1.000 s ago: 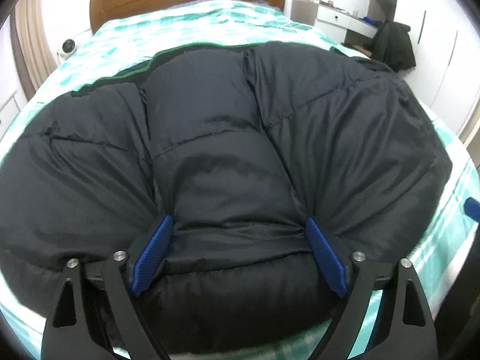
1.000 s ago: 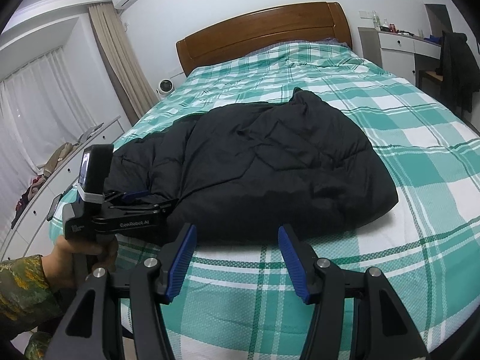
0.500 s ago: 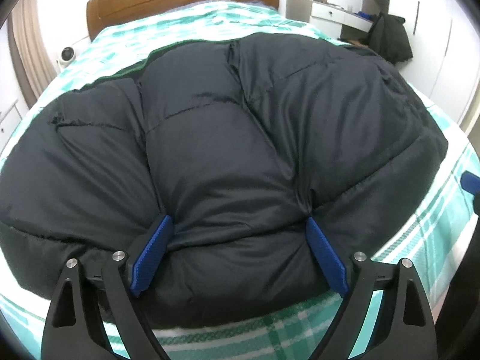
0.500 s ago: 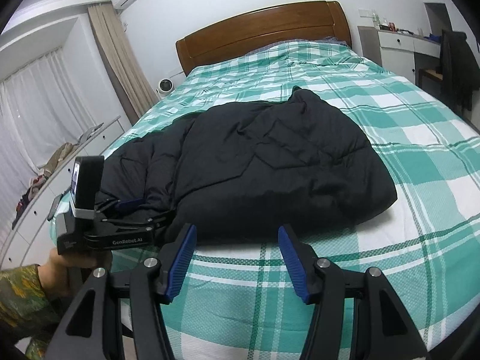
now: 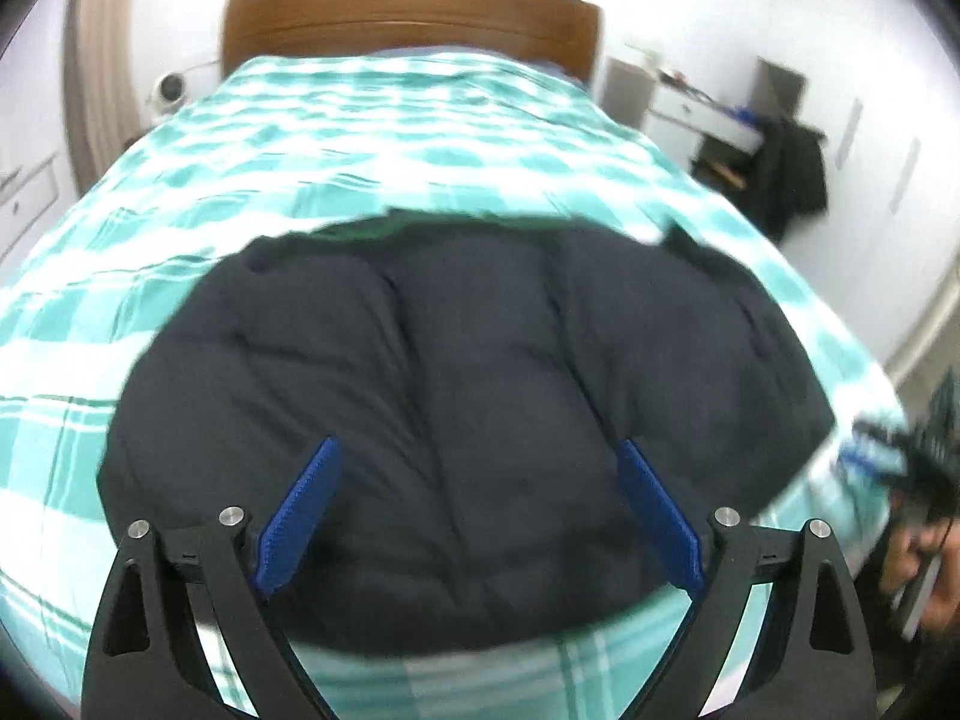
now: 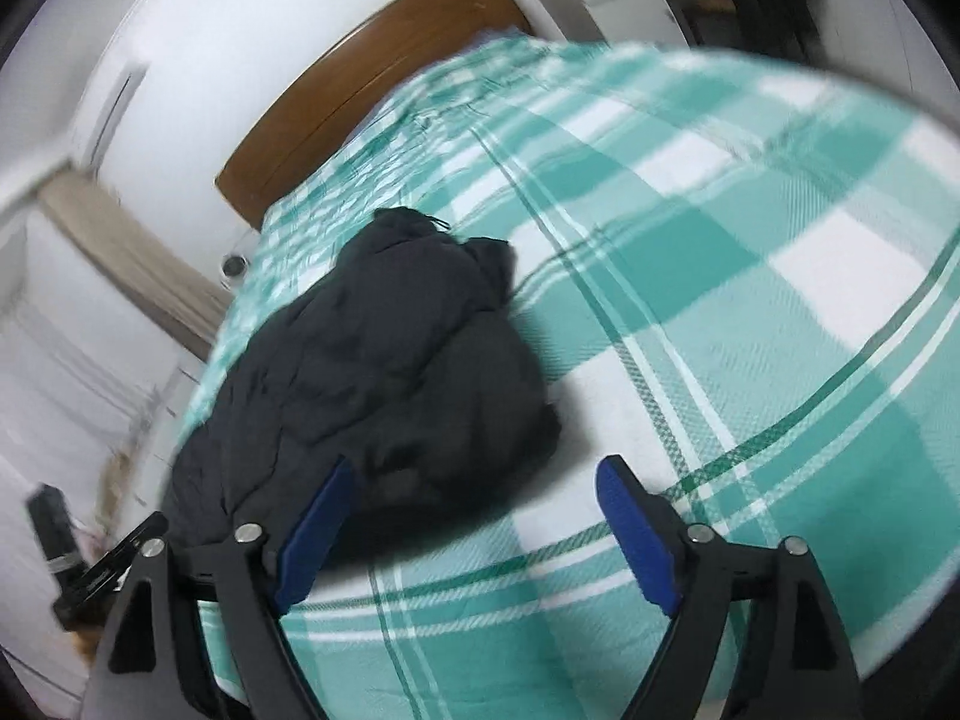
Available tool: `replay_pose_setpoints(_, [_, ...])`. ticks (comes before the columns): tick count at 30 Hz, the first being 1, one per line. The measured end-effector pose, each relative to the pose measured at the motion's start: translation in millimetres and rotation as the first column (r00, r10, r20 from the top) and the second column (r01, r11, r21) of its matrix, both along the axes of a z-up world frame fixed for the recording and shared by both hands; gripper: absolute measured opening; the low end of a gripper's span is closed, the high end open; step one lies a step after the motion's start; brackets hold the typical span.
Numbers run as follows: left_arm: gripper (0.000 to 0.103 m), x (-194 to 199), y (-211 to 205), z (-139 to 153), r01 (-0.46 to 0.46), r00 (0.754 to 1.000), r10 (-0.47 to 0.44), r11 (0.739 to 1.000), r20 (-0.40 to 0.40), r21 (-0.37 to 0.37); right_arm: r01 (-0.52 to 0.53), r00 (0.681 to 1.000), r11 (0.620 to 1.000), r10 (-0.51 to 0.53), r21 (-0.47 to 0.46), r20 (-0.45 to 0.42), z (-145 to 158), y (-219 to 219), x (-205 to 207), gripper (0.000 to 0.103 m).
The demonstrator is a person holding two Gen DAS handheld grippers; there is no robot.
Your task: Fold large clothes
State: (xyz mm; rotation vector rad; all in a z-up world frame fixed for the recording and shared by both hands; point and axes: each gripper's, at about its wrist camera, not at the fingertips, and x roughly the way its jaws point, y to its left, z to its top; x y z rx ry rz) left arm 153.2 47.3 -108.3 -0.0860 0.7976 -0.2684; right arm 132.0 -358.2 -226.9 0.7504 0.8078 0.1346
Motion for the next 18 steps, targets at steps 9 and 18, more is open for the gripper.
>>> replay_pose_setpoints(9, [0.094,45.4,-27.2,-52.1,0.051,0.995,-0.042,0.994,-0.091,0.098,0.054,0.999,0.961,-0.054,0.270,-0.009,-40.3,21.3,42.3,0.091])
replay_pose_setpoints(18, [0.096,38.9,-29.7,-65.3,0.068,0.994,-0.056,0.987,-0.090,0.142,0.048,0.996,0.995,-0.055,0.092,0.076,0.0,47.3,59.5,0.026])
